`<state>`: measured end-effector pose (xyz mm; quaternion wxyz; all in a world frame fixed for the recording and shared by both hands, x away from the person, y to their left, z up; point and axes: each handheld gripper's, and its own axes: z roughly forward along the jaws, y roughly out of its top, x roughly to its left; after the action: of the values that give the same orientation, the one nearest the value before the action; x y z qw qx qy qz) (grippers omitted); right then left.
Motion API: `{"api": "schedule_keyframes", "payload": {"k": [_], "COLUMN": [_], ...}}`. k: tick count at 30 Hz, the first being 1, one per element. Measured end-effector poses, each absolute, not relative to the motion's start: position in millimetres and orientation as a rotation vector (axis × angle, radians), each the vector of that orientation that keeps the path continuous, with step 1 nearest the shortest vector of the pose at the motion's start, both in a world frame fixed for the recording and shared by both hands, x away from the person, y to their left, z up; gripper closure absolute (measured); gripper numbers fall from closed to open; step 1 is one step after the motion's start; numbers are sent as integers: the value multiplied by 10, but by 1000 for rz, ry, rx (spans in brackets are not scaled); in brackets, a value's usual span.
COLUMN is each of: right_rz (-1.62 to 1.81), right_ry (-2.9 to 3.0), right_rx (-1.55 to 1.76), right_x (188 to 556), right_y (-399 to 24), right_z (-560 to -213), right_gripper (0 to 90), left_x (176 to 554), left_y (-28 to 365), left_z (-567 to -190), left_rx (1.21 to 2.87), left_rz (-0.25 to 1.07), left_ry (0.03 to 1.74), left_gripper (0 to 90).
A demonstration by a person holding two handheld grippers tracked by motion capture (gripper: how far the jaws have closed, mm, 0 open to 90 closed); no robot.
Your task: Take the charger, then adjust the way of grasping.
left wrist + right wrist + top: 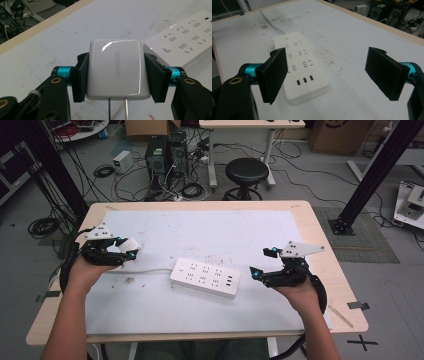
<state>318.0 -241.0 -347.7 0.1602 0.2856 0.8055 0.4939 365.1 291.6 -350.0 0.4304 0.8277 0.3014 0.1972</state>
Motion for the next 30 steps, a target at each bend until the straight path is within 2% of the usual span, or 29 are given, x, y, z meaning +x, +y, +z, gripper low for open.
{"api": "schedule_keyframes", "payload": {"k": [7, 17, 25, 30], "right_rz": [1411, 1395, 1430, 1456], "right_ry": [2335, 2368, 2408, 2482], "right_rx": [795, 787, 782, 779], "right_x": [3152, 3172, 3093, 3055], "right_y": [-2295, -2241, -2195, -2008], "right_z": [-3511, -3555, -3558, -3638], "right_gripper": [187, 187, 187, 187], "left_x": [3438, 3338, 3170, 3011], "left_y": [2782, 2601, 2184, 1875], "left_z": [-3471, -3529, -3514, -3598], "left_rx": [2069, 2101, 2151, 2175], "left_rz": [441, 393, 360, 353], "left_ry": [657, 564, 397, 281], "left_gripper": [425, 424, 424, 424]}}
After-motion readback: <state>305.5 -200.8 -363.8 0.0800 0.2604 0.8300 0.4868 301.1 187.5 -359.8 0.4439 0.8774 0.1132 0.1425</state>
